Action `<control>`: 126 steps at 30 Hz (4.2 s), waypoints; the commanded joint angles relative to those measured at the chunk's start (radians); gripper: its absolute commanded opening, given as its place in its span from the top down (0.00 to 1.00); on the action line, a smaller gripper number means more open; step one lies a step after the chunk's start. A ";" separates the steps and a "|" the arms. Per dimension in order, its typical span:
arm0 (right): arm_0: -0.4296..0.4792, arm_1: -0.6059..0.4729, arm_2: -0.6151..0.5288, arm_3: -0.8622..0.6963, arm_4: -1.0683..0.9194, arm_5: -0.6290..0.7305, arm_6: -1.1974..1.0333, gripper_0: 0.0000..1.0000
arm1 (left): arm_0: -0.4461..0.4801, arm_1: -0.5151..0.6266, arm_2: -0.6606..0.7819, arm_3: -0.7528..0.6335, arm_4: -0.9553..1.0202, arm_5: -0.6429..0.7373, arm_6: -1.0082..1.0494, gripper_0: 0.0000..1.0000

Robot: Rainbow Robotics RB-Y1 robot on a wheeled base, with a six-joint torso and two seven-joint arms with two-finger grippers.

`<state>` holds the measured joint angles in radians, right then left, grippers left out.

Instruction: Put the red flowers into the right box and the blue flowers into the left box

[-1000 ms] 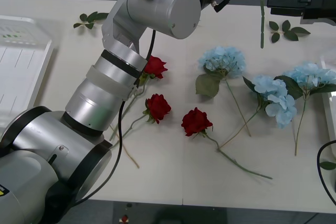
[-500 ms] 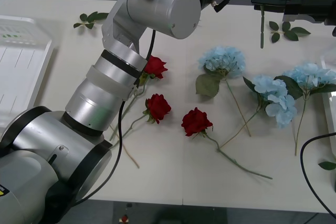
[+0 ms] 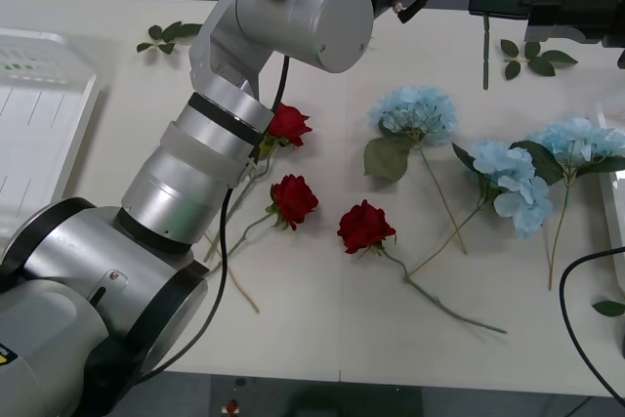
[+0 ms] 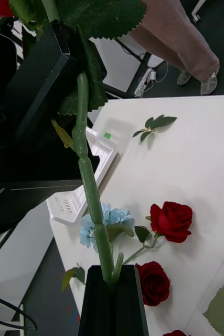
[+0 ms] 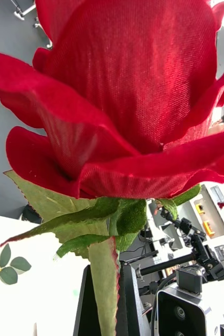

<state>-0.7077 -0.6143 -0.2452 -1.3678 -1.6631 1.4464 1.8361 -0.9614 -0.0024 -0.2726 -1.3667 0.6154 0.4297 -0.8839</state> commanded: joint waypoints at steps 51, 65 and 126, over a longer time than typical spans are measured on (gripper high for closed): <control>0.226 -0.292 -0.325 -0.013 0.261 0.229 -0.133 1.00 | 0.150 0.245 0.092 -0.542 0.060 0.630 0.353 0.00; 0.430 -0.381 -0.482 -0.013 0.586 0.175 -0.139 1.00 | 0.635 0.475 0.085 -0.924 0.076 0.715 0.399 0.00; 0.562 -0.335 -0.327 -0.024 0.727 -0.028 -0.124 0.01 | 0.541 0.594 -0.192 -0.388 -0.296 0.905 0.367 0.00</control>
<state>-0.1364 -0.9555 -0.5570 -1.3420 -0.9305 1.3944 1.7122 -0.3913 0.5937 -0.4591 -1.7664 0.3299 1.3492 -0.4841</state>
